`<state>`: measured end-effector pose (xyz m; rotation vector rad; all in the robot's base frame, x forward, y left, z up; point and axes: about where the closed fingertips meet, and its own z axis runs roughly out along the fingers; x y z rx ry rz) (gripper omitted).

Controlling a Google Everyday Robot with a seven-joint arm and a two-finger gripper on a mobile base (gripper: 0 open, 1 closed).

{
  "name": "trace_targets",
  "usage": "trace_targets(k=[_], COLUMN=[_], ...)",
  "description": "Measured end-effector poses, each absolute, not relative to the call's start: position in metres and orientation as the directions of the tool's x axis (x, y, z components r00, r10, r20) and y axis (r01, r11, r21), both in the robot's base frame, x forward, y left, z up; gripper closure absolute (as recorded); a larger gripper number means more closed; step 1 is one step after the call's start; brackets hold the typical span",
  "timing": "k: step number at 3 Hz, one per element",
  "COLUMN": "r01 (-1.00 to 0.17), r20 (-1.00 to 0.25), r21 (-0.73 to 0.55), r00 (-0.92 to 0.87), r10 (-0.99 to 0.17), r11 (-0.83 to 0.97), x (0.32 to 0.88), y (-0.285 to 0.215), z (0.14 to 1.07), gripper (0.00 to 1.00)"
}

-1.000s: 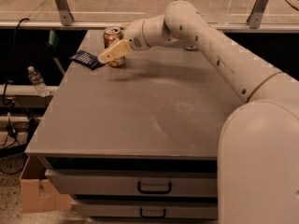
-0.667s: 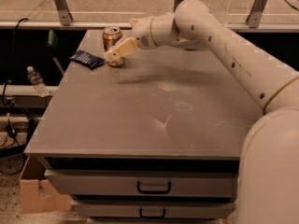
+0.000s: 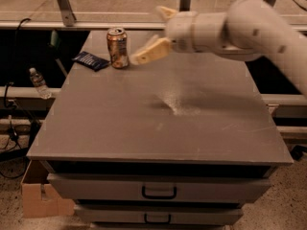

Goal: Move orange can near rxbar blueberry

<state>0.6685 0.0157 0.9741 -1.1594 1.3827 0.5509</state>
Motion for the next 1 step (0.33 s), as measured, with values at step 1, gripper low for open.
trace_targets(k=[1], r01=[-0.83], r20=[-0.924], r21=[-0.334], r00=[0.194], r10=[-0.331], r11=[0.446], x=[0.6621], y=[-0.0333], z=[0.9785], gripper=[0.0])
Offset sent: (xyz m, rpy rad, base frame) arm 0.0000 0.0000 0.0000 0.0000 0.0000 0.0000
